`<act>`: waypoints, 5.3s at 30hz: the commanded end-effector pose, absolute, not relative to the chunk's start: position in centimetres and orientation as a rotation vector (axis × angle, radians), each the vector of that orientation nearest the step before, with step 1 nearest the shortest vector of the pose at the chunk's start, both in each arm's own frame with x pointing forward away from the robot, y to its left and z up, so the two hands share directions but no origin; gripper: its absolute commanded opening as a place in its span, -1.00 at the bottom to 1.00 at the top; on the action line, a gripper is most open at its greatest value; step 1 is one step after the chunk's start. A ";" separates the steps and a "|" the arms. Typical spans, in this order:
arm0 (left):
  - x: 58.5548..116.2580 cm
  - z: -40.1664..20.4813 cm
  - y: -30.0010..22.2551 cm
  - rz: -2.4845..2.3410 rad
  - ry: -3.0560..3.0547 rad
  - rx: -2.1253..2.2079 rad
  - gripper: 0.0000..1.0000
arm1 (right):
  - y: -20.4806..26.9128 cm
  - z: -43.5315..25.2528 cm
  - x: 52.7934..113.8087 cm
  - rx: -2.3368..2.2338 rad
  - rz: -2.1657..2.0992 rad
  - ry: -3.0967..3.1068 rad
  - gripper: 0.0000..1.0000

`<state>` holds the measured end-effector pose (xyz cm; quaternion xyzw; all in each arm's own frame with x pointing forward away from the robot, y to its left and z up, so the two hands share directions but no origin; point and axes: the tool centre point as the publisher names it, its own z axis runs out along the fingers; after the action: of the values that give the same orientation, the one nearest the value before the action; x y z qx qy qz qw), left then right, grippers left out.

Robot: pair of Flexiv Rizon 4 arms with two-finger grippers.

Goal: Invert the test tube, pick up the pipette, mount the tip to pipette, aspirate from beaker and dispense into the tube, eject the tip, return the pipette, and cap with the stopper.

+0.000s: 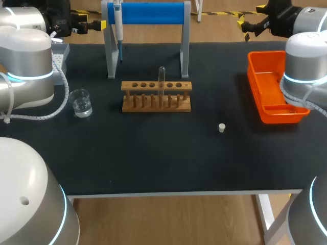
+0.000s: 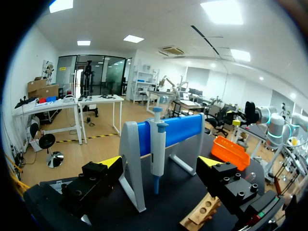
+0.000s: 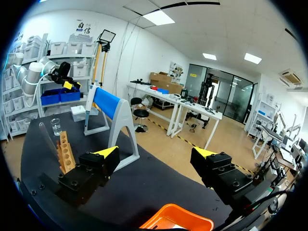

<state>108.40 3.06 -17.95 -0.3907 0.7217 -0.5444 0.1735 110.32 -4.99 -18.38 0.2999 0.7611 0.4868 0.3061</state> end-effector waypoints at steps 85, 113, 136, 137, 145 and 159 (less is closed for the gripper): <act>100.9 -18.9 0.9 -1.557 2.038 -1.011 1.00 | 7.3 -27.4 85.6 0.334 1.693 2.295 1.00; 84.3 -24.0 -3.9 -1.507 2.118 -0.701 1.00 | 7.3 -27.4 85.6 0.334 1.693 2.295 1.00; 84.5 -24.1 -3.8 -1.531 2.126 -0.693 1.00 | 7.6 -27.5 86.1 0.325 1.707 2.299 1.00; 84.5 -24.1 -3.8 -1.531 2.126 -0.693 1.00 | 7.8 -27.5 86.6 0.313 1.726 2.302 1.00; 84.5 -24.1 -3.8 -1.531 2.126 -0.693 1.00 | 10.0 -27.1 89.4 0.145 1.828 2.317 1.00; 84.5 -24.1 -3.8 -1.531 2.126 -0.693 1.00 | 14.9 -27.5 92.3 -0.030 2.035 2.331 1.00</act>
<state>84.57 -3.82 -24.01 -0.2497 0.7684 -0.5499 0.2117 90.88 13.85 -26.64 0.0214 0.7563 0.6511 0.0604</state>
